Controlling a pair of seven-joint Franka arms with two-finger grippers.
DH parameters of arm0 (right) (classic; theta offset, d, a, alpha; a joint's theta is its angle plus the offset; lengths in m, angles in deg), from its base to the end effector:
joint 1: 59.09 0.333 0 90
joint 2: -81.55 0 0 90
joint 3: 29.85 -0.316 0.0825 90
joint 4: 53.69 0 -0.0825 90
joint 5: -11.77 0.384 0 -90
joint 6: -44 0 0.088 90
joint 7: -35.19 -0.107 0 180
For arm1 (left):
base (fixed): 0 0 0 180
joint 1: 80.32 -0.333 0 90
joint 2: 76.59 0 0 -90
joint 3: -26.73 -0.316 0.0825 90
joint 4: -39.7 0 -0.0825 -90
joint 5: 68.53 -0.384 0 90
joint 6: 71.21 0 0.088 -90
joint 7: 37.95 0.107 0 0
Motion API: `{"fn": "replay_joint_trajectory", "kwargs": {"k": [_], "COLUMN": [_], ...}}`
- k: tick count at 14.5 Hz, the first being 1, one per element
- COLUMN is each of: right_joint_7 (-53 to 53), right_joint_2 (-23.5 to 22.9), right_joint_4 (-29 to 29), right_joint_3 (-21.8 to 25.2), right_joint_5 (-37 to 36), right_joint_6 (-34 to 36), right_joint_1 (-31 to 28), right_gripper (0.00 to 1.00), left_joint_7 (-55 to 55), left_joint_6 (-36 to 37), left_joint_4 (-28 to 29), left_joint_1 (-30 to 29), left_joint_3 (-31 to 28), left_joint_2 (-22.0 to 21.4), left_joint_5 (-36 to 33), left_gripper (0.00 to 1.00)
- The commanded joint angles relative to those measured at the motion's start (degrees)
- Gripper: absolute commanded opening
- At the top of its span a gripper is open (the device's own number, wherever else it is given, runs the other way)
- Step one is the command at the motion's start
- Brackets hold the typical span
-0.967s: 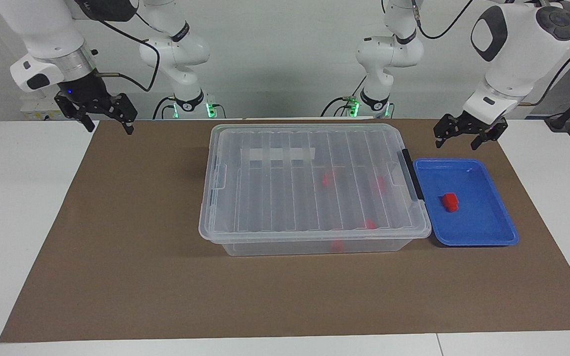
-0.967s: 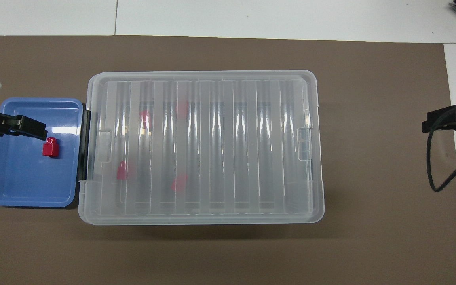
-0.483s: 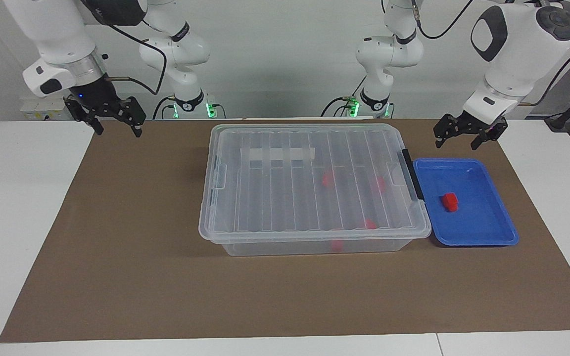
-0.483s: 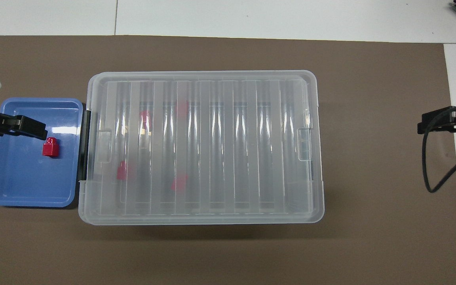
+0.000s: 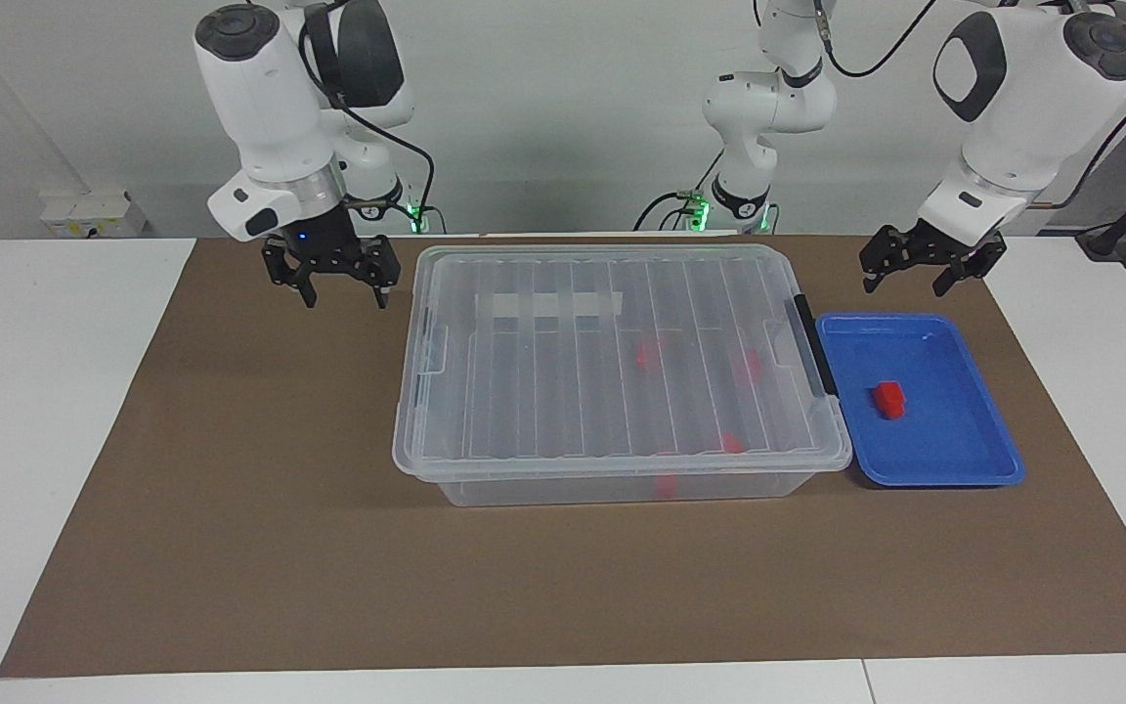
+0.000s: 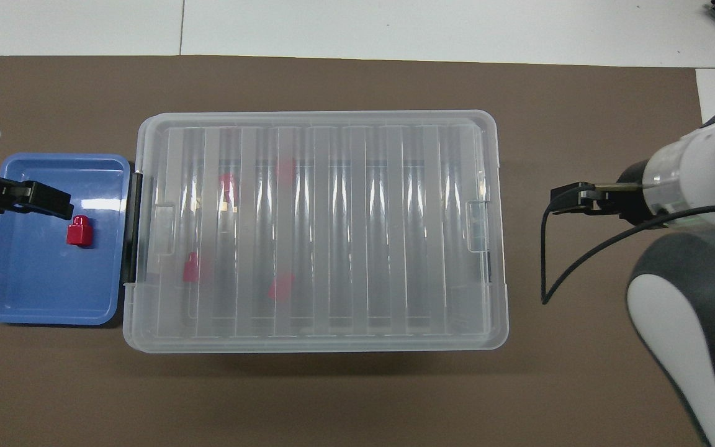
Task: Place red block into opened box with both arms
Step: 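Slide the clear lid with the right gripper while the left gripper reaches the block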
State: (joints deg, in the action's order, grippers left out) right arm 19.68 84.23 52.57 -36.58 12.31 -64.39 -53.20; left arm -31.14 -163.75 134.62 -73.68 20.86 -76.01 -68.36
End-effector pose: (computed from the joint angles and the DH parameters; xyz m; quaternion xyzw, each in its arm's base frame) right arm 0.5432 0.1234 0.5431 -0.9988 0.0264 -0.0401 0.0119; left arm 0.5581 -0.0081 0.5821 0.9975 -0.0660 -0.0257 0.0023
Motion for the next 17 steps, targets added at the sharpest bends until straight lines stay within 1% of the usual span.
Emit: {"fn": "replay_joint_trajectory", "kwargs": {"k": [1, 4, 7, 11, 15, 17], "right_joint_7": [-1.5, -0.6, 2.1, 2.5, 3.6, 4.1], "right_joint_2": [-0.5, -1.7, -1.6, -1.9, -2.0, -1.9], "right_joint_4": [4.0, 5.7, 7.7, 8.5, 9.4, 9.7], "right_joint_3": [-2.7, -4.1, -4.0, -3.9, -3.4, -3.2], "right_joint_5": [0.9, 0.9, 0.9, 0.1, -0.1, -0.3], "right_joint_6": [-5.6, -6.2, -6.2, -6.6, -7.5, -7.5], "right_joint_1": [-0.6, -0.6, -0.7, -0.9, -1.4, -1.5], "right_gripper": [1.00, 1.00, 1.00, 1.00, 1.00, 1.00], "left_joint_7": [0.1, 0.1, 0.3, 0.7, 7.7, 8.0], "left_joint_6": [0.4, 0.5, -0.4, -0.9, -2.2, -4.2], "left_joint_4": [0.9, 1.0, 1.8, 2.2, 2.7, 3.9], "left_joint_1": [-1.0, -1.0, -2.2, -4.1, -5.8, -7.2], "left_joint_3": [0.2, 0.2, 0.2, 0.2, 0.1, 0.1], "left_joint_2": [-1.4, -1.4, -1.8, -1.8, -1.9, -2.2], "left_joint_5": [-0.7, -0.7, -0.7, -0.8, -0.9, -0.8], "left_gripper": [1.00, 1.00, 1.00, 1.00, 1.00, 1.00]}}
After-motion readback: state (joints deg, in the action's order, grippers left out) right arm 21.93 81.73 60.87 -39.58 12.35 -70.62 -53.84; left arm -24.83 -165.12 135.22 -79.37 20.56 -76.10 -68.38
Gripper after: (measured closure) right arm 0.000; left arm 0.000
